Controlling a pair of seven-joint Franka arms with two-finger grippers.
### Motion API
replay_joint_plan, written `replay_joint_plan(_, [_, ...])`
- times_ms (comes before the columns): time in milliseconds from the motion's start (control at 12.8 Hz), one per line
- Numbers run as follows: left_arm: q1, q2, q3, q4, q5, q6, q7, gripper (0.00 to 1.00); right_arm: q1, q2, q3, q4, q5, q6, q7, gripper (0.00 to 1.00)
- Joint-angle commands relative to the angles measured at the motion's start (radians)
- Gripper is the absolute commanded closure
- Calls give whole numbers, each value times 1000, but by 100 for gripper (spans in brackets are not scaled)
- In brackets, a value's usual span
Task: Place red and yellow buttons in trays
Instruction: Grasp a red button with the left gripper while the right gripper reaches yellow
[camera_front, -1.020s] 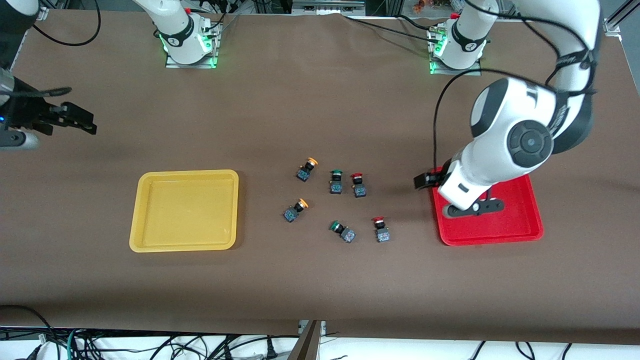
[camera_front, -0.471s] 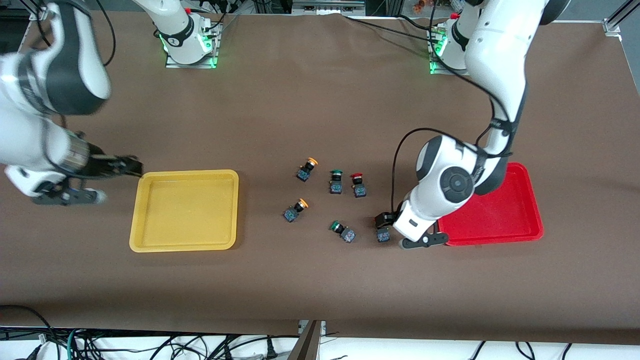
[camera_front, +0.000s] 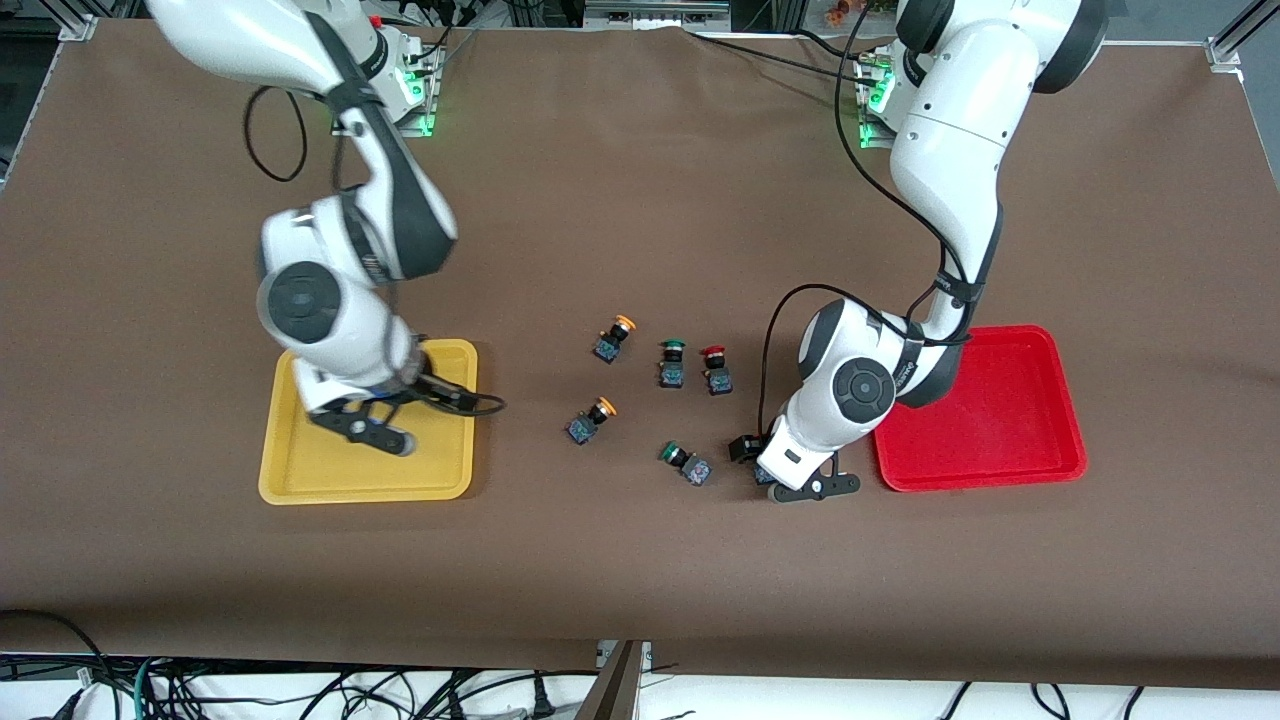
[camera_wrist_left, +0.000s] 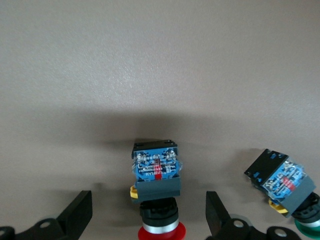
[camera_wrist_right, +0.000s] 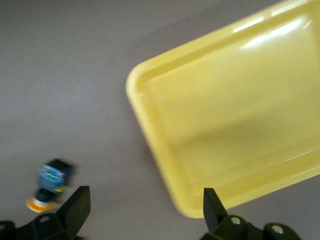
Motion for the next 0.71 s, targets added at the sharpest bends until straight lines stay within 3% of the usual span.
replay_joint_plan(0, [-22,39,22,54,-10,-3,-7,13,101,87,-9,27,-4,136,273,0])
replay_joint_plan(235, [-19,35,22,59,-10,-14,-7,79,164,187,-9,64,-4,260,451,0])
replay_joint_plan(314, [-15,27,22,59,-10,-21,-7,89,185,230,-11,102,-7,262,481,0])
replay_joint_plan(471, [4,-22,22,59,-8,-85,-1,90,212,299,-14,173,-11,264,531,0])
replay_joint_plan(627, [56,-112,20,59,-5,-248,20,90,213,330,-14,192,-11,271,538,0])
